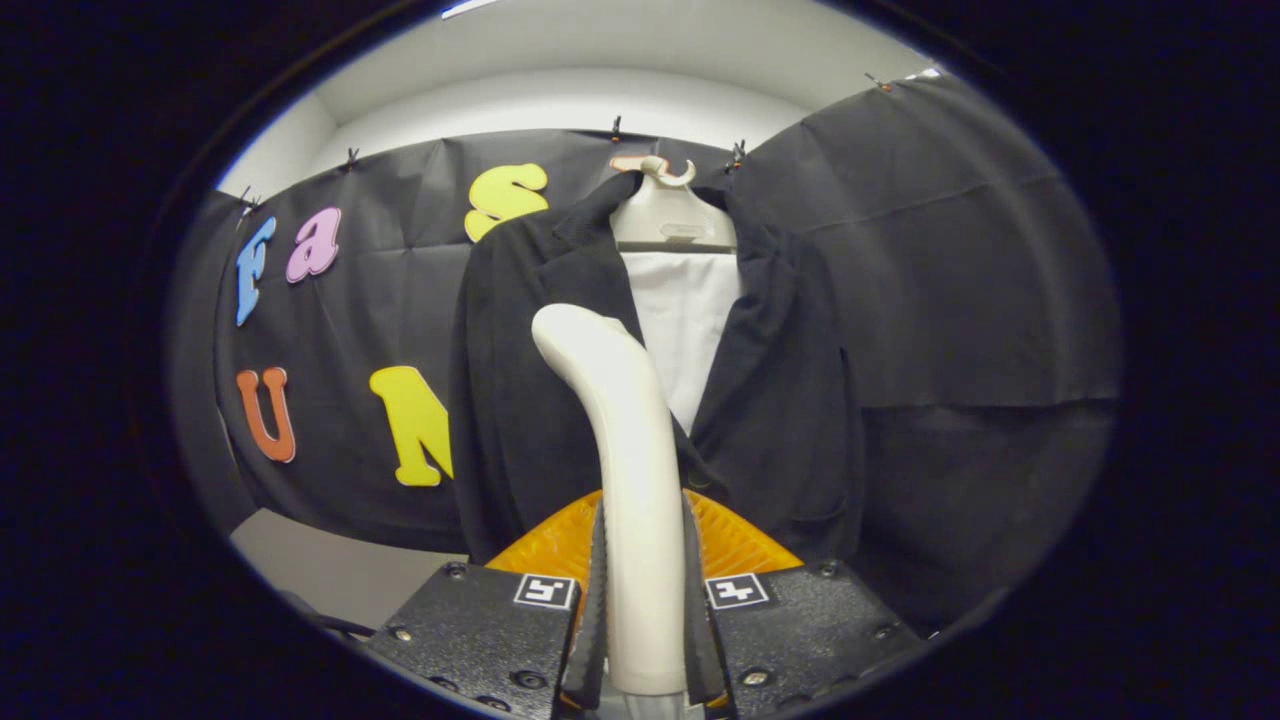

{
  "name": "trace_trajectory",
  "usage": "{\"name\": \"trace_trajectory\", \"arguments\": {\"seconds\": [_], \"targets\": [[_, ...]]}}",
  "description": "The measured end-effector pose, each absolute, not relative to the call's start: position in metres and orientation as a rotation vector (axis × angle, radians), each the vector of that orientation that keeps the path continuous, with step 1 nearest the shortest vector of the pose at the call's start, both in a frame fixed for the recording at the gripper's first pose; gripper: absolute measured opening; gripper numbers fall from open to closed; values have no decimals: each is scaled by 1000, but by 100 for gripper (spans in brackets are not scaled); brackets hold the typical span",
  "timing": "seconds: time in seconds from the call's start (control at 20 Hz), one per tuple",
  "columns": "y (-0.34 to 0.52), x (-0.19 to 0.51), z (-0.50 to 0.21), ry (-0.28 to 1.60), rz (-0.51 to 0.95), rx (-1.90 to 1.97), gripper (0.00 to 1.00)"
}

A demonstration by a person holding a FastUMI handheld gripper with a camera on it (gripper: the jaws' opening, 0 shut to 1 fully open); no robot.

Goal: Iron the clothes twice with a garment steamer, once on the left side and once on the right side.

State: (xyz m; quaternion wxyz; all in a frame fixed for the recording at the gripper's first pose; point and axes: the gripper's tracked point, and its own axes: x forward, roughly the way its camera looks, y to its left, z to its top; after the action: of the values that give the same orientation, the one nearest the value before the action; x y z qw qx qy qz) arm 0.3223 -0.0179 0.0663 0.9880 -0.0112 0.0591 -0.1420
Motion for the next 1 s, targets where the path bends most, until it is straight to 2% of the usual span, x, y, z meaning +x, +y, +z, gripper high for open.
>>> {"name": "trace_trajectory", "arguments": {"seconds": [1.0], "targets": [[-35, 297, -62, 304, -373, -149, 34]]}}
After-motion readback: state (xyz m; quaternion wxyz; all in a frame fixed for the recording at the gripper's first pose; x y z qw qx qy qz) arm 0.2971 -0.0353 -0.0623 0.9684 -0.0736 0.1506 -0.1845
